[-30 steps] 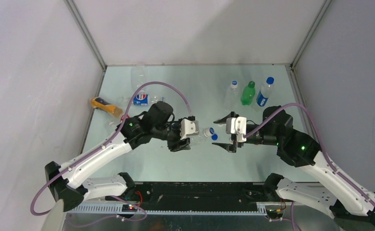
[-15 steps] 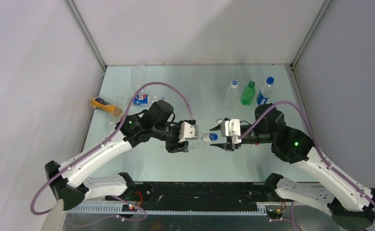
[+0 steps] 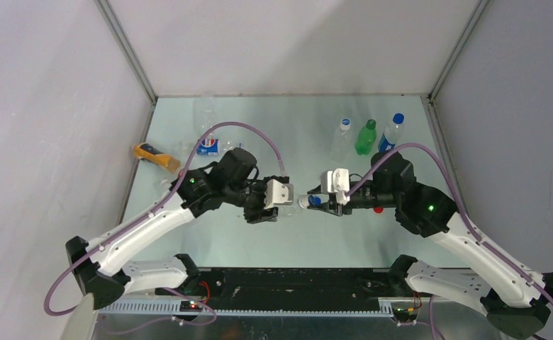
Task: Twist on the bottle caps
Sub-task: Screw the bottle cap onto the plastic bottle.
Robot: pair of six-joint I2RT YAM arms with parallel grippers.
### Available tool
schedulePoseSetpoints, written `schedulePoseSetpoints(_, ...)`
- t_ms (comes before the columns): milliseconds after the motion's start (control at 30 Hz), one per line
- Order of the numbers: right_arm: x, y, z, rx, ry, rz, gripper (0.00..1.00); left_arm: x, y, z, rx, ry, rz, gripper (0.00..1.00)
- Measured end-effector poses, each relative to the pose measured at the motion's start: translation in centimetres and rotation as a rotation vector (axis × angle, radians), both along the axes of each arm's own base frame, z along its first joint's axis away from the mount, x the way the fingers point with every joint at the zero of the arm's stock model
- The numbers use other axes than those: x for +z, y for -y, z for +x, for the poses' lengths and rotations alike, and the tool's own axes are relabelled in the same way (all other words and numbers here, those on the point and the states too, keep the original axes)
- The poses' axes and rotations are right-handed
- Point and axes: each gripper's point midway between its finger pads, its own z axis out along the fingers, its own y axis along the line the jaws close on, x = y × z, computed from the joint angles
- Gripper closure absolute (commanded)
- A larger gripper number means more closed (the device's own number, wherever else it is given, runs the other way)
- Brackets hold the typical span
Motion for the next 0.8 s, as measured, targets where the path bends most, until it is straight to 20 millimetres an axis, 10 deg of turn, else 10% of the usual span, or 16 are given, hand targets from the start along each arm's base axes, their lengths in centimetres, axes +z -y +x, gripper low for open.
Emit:
schedulePoseSetpoints(467, -1.6, -1.8, 3.7, -0.498, -0.670, 0.105, 1.00, -1.1, -2.3, 4.1, 0.307, 0.310, -0.017, 0.98)
schedulePoseSetpoints(800, 0.2, -1.9, 3.7, -0.568, -0.704, 0.209, 0.36, -0.1, -2.0, 5.6, 0.390, 0.349, -0.106, 1.00)
